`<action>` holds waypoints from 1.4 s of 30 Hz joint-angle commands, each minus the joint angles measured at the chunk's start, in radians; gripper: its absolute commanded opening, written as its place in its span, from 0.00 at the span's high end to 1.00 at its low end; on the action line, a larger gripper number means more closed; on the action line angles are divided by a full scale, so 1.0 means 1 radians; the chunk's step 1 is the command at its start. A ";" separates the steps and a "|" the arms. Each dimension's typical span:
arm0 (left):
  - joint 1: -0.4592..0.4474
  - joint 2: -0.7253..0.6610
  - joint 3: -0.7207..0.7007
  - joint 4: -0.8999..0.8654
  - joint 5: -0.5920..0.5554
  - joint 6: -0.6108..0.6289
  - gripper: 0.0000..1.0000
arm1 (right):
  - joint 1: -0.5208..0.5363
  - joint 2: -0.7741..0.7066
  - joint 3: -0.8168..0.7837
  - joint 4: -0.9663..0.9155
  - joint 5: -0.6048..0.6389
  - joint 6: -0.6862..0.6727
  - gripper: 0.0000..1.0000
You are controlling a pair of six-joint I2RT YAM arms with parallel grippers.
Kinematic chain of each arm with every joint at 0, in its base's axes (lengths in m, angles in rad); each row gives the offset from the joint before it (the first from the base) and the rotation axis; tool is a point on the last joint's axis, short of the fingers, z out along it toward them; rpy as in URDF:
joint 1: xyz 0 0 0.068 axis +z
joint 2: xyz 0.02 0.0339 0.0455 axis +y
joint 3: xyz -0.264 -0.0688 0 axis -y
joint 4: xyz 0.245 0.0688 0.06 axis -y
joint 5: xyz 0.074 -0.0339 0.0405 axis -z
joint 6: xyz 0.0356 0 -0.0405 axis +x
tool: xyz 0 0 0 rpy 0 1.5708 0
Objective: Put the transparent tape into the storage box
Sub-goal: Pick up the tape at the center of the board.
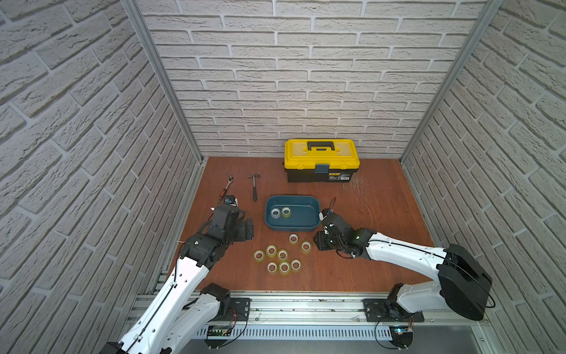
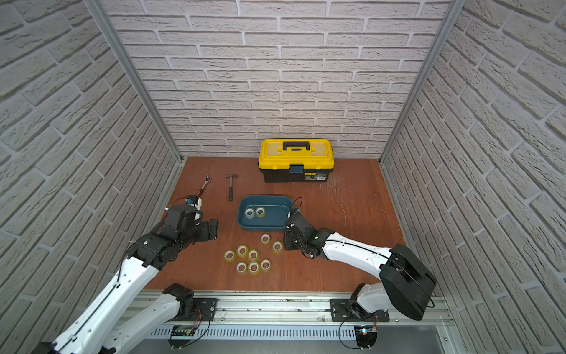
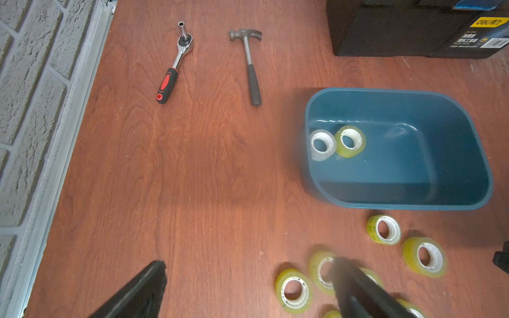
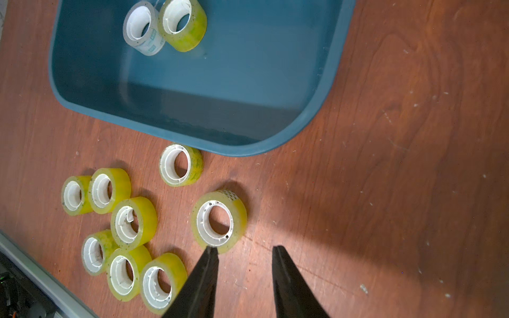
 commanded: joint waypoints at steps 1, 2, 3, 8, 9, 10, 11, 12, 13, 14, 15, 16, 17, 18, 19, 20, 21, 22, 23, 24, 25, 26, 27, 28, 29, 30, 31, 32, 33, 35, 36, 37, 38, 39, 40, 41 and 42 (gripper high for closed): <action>-0.005 -0.006 -0.001 -0.010 -0.006 0.005 0.02 | 0.014 0.007 0.002 0.065 -0.003 0.018 0.62; -0.005 -0.001 -0.005 -0.008 -0.002 0.005 0.02 | 0.018 0.013 0.000 0.069 0.000 0.020 0.62; -0.006 0.002 -0.007 -0.004 -0.001 0.005 0.02 | 0.022 0.021 -0.002 0.073 0.004 0.022 0.62; -0.006 0.032 0.024 -0.031 -0.037 0.029 0.02 | 0.041 0.047 0.002 0.064 0.038 0.057 0.62; -0.005 0.029 0.021 -0.031 -0.046 0.032 0.02 | 0.045 0.047 0.000 0.061 0.045 0.061 0.62; -0.005 0.023 0.018 -0.027 -0.052 0.035 0.02 | 0.047 0.046 0.001 0.052 0.053 0.067 0.62; -0.004 0.018 0.013 -0.020 -0.055 0.038 0.02 | 0.049 0.043 0.002 0.049 0.059 0.070 0.62; -0.004 0.014 0.011 -0.013 -0.057 0.041 0.02 | 0.050 0.039 0.002 0.050 0.063 0.072 0.62; -0.003 0.012 0.011 -0.012 -0.057 0.041 0.02 | 0.053 0.035 0.005 0.046 0.065 0.074 0.62; -0.003 0.013 0.011 -0.012 -0.057 0.041 0.02 | 0.055 0.032 0.008 0.041 0.068 0.076 0.62; -0.004 0.014 0.012 -0.016 -0.058 0.038 0.02 | 0.058 0.031 0.010 0.042 0.070 0.076 0.62; -0.003 0.013 0.013 -0.022 -0.060 0.035 0.02 | 0.064 0.032 0.010 0.050 0.071 0.075 0.62; -0.003 0.012 0.013 -0.026 -0.060 0.033 0.02 | 0.066 0.036 0.010 0.054 0.076 0.071 0.62; -0.004 0.012 0.015 -0.030 -0.059 0.031 0.02 | 0.071 0.044 0.010 0.056 0.083 0.071 0.62; -0.003 0.011 0.015 -0.029 -0.055 0.031 0.02 | 0.075 0.055 0.011 0.054 0.087 0.075 0.62; -0.004 0.009 0.015 -0.027 -0.050 0.032 0.02 | 0.077 0.066 0.010 0.057 0.092 0.079 0.62; -0.003 0.006 0.015 -0.025 -0.048 0.034 0.02 | 0.078 0.079 0.011 0.064 0.090 0.086 0.62; -0.004 0.003 0.015 -0.026 -0.048 0.034 0.02 | 0.081 0.092 0.011 0.073 0.086 0.094 0.62; -0.003 0.001 0.016 -0.026 -0.048 0.034 0.02 | 0.084 0.103 0.017 0.078 0.083 0.100 0.62; -0.003 -0.004 0.013 -0.024 -0.048 0.035 0.02 | 0.088 0.113 0.025 0.081 0.080 0.103 0.62; -0.004 -0.005 0.012 -0.024 -0.047 0.033 0.02 | 0.094 0.124 0.037 0.079 0.085 0.103 0.62; -0.004 -0.006 0.011 -0.023 -0.046 0.032 0.02 | 0.101 0.134 0.045 0.072 0.090 0.103 0.62; -0.003 -0.006 0.010 -0.023 -0.045 0.032 0.02 | 0.107 0.148 0.056 0.063 0.101 0.104 0.62; -0.003 -0.005 0.013 -0.023 -0.044 0.033 0.02 | 0.113 0.162 0.064 0.053 0.111 0.102 0.62; -0.003 -0.006 0.014 -0.024 -0.042 0.033 0.02 | 0.116 0.173 0.071 0.041 0.119 0.104 0.62; -0.003 -0.004 0.016 -0.025 -0.041 0.033 0.02 | 0.120 0.182 0.078 0.030 0.129 0.105 0.62; -0.003 -0.005 0.016 -0.027 -0.040 0.033 0.02 | 0.124 0.190 0.081 0.022 0.140 0.106 0.63; -0.003 -0.005 0.014 -0.026 -0.036 0.033 0.02 | 0.127 0.196 0.082 0.021 0.145 0.109 0.63; -0.003 -0.006 0.012 -0.023 -0.034 0.033 0.02 | 0.128 0.203 0.083 0.017 0.153 0.111 0.63; -0.003 -0.001 0.011 -0.021 -0.034 0.034 0.02 | 0.130 0.218 0.082 0.008 0.167 0.117 0.64; -0.003 0.002 0.015 -0.024 -0.033 0.034 0.02 | 0.132 0.226 0.082 -0.001 0.175 0.120 0.64; -0.003 0.005 0.017 -0.024 -0.032 0.035 0.02 | 0.134 0.233 0.083 -0.013 0.182 0.123 0.65; -0.003 0.006 0.018 -0.026 -0.030 0.035 0.02 | 0.136 0.237 0.084 -0.021 0.185 0.124 0.66; -0.003 0.009 0.018 -0.025 -0.028 0.034 0.02 | 0.137 0.239 0.083 -0.030 0.189 0.125 0.66; -0.003 0.010 0.017 -0.024 -0.027 0.035 0.02 | 0.141 0.239 0.082 -0.038 0.195 0.125 0.67; -0.003 0.012 0.018 -0.023 -0.029 0.035 0.02 | 0.143 0.241 0.079 -0.043 0.200 0.125 0.67; -0.003 0.013 0.019 -0.024 -0.030 0.038 0.02 | 0.146 0.241 0.075 -0.046 0.202 0.125 0.67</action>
